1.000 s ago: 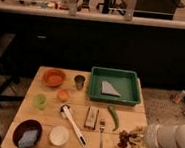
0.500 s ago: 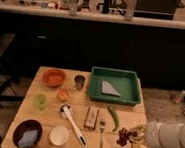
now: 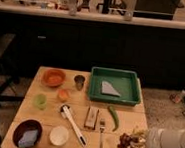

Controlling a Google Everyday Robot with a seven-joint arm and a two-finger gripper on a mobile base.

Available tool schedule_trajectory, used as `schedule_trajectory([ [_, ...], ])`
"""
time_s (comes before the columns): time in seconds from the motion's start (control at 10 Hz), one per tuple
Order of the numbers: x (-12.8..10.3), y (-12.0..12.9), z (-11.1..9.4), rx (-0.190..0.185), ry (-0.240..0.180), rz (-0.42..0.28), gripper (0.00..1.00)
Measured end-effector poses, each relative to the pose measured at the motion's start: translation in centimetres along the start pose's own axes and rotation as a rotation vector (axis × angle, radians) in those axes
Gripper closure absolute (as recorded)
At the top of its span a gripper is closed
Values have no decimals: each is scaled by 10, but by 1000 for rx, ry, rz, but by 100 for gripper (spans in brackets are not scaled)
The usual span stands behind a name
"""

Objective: Place grapes in metal cup

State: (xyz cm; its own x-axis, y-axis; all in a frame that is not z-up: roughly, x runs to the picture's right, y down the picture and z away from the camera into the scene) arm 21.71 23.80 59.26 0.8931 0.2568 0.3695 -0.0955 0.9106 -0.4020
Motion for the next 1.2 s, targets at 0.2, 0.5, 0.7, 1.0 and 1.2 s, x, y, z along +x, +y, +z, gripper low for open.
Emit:
schedule_trajectory([
  [0.2,-2,-2,1,4,-5,-10,100],
  [0.5,-23,-30,10,20,-19,-70,100],
  [0.7,-43,-73,21,35,-27,-121,100],
  [1.0,-86,-142,37,56,-46,-203,100],
  [1.2,-121,-175,53,55,-52,-251,100],
])
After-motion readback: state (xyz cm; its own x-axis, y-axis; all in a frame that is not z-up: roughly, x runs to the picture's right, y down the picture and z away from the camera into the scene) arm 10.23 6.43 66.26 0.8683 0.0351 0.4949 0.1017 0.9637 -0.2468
